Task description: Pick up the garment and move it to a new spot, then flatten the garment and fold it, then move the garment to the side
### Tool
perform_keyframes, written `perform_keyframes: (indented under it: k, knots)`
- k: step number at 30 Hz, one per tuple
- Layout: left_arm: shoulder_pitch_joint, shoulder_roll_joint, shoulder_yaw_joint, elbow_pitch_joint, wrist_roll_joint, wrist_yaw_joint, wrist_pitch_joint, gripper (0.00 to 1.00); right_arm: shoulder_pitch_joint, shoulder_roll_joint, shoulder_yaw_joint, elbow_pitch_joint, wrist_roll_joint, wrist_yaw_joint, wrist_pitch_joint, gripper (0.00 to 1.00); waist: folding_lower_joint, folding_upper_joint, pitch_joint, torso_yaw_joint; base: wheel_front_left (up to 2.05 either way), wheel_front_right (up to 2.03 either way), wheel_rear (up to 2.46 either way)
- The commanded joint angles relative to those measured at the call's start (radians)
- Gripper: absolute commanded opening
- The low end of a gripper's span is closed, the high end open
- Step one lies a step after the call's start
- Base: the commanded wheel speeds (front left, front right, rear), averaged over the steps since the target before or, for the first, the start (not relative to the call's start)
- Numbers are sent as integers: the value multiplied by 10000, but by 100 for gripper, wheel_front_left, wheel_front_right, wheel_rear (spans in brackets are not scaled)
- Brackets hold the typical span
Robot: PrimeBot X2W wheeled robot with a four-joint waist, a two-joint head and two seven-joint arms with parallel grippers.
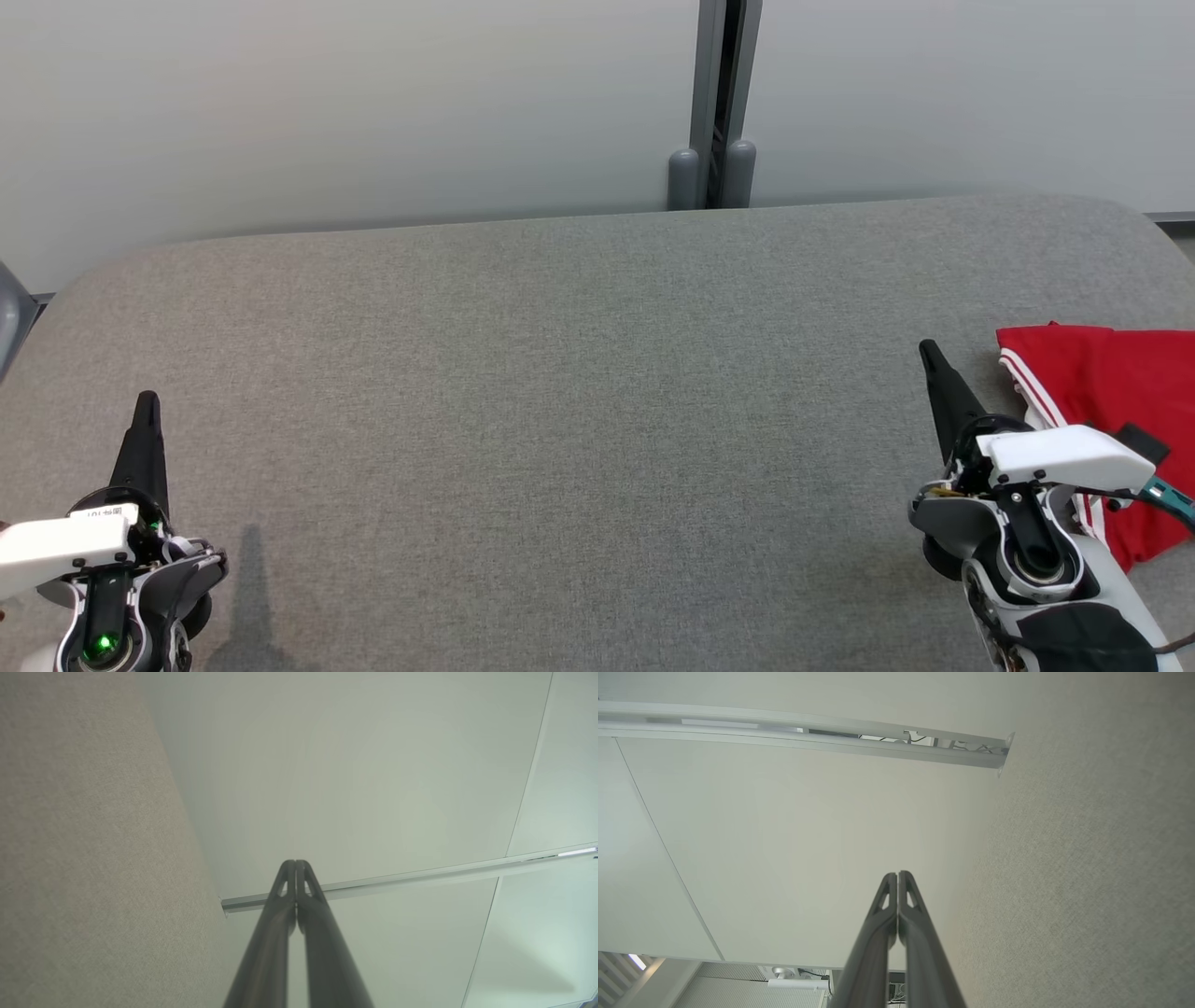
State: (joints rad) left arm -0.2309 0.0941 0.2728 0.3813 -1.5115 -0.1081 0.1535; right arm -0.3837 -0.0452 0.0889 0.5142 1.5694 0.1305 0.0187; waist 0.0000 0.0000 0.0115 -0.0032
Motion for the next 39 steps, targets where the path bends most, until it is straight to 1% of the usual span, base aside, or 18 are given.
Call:
perform_keyframes:
  k: [1, 12, 39]
  knots:
    - [-231, -13, 147, 41, -238, -114, 82, 0, -220, -84, 21, 88, 309, 4, 40, 0, 0, 0, 9, 10, 0, 0, 0]
    - [-353, -192, 432, 189, -682, -274, 300, 0, -402, -89, 70, 347, 1015, 4, 55, 0, 0, 0, 46, 50, 0, 0, 0]
    - [-363, -212, 454, 172, -631, -276, 303, 0, -370, -89, 67, 330, 985, 4, 43, 0, 0, 0, 47, 51, 0, 0, 0]
